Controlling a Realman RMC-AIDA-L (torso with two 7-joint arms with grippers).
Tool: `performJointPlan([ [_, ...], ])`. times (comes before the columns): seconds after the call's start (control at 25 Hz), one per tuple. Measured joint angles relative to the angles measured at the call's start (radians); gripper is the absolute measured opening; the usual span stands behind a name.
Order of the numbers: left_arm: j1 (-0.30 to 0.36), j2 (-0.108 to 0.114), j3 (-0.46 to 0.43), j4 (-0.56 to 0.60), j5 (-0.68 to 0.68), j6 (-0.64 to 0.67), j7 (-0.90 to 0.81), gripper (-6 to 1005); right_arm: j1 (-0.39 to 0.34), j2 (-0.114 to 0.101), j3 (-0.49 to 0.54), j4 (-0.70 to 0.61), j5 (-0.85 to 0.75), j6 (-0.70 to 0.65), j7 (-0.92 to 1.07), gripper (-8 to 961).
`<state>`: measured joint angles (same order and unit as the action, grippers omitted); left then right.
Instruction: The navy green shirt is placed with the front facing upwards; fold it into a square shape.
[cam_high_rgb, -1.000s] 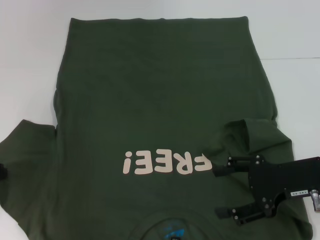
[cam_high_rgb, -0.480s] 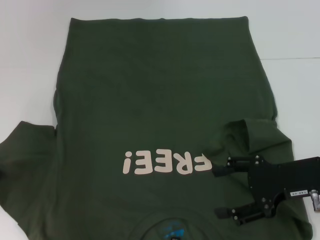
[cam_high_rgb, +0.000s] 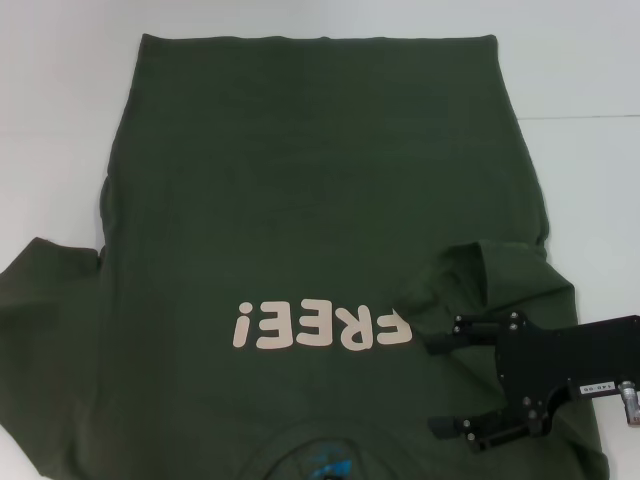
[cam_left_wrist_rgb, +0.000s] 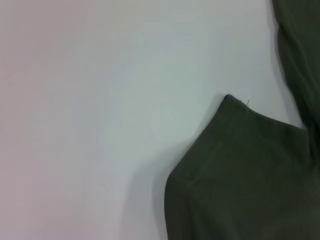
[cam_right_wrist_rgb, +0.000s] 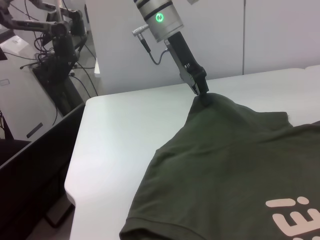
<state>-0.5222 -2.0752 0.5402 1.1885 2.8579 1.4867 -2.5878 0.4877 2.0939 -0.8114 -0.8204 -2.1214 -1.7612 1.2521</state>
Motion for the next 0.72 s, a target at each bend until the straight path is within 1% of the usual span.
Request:
performJointPlan([
  [0.16,-0.011,-0.008,0.006,0.001,-0.009,0.023,0.000,31,0.000,0.000,0.000,0.000,0.000,0.000,0.000,911],
  [0.48,-0.072,-0.057,0.014,0.016,-0.130,0.111,0.005,48,0.000,0.000,0.000,0.000,0.000,0.003,-0.003,911],
  [0.52,-0.081,-0.066,0.025,0.012,-0.145,0.114,0.005,50,0.000,0.000,0.001,0.000,0.000,0.003,-0.003,911],
  [0.6,-0.088,-0.076,0.042,0.007,-0.164,0.114,0.005,54,0.000,-0.001,0.002,0.000,0.000,0.003,-0.003,911],
  [0.72,-0.093,-0.086,0.082,-0.004,-0.206,0.109,0.002,60,0.000,-0.001,0.003,-0.001,0.000,0.003,-0.003,912],
])
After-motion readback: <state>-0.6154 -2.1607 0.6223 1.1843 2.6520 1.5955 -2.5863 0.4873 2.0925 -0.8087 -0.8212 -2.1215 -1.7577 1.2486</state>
